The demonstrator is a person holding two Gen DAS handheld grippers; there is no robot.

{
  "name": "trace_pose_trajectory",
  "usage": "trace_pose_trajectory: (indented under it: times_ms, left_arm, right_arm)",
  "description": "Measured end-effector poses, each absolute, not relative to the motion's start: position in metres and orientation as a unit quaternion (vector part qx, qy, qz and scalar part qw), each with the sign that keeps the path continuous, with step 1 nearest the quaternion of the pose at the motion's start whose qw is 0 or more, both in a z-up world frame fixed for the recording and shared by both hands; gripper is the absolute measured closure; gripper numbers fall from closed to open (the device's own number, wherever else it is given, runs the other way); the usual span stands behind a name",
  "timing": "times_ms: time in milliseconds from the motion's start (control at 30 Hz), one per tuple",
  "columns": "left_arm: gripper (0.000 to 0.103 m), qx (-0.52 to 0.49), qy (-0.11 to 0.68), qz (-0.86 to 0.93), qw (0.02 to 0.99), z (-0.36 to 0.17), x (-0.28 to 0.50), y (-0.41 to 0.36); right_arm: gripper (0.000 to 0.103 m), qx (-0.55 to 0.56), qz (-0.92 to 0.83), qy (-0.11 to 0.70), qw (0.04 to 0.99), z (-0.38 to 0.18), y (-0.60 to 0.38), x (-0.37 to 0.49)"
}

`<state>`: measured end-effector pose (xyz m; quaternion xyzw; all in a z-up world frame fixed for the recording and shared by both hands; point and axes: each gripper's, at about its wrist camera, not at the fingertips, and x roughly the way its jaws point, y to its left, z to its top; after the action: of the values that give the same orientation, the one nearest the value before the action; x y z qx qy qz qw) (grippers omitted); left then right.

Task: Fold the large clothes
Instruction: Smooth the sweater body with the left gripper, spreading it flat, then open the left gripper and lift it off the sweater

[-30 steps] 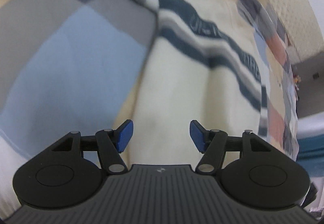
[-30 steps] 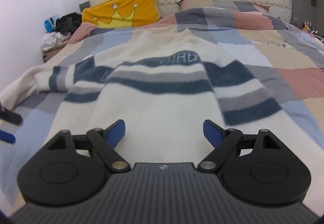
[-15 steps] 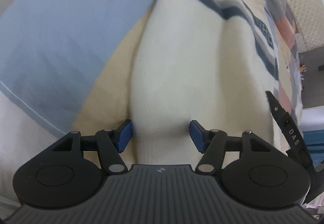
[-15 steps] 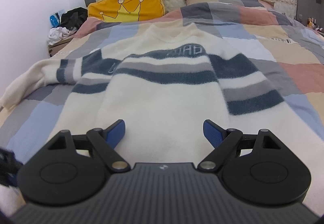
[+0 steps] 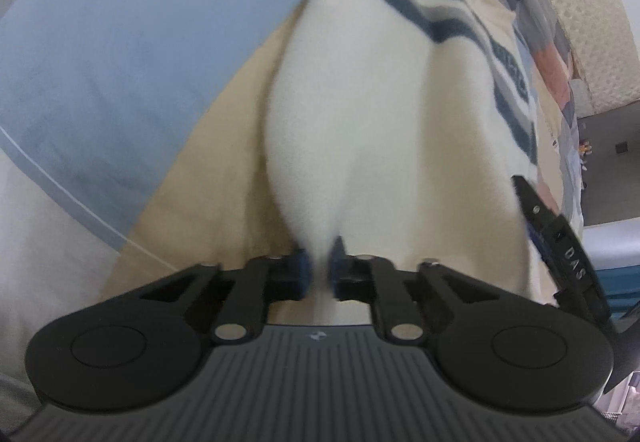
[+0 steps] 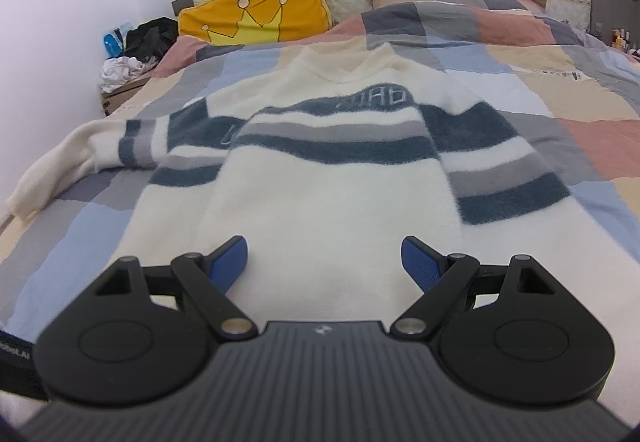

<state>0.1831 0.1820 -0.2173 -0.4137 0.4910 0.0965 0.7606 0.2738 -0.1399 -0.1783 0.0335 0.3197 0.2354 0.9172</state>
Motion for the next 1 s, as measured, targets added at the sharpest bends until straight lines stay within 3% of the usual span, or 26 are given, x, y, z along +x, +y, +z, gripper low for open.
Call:
trace_pose_trajectory:
  times_ms: [400,700,900,1000]
  left_arm:
    - [0.096,-0.405,0.449,0.124,0.786,-0.152,0.139,0.229]
    - [0.095,-0.360,0.507,0.157,0.767,-0.188,0.158,0.220]
    - [0.094,-0.371,0.504,0.156,0.764,-0.190,0.160,0.224]
    - [0.089,-0.381,0.506,0.152,0.759,-0.190,0.158,0.226]
  right_arm:
    - [0.017,0.046,0.312,0.313,0.896,-0.164,-0.127,0.256]
    - [0.018,0.022,0.329,0.388,0.861,-0.191,-0.111,0.259]
    - [0.018,0.011,0.327,0.393,0.859,-0.196,-0.108,0.258]
    - [0.018,0.004,0.326,0.394,0.859,-0.197,-0.106,0.258]
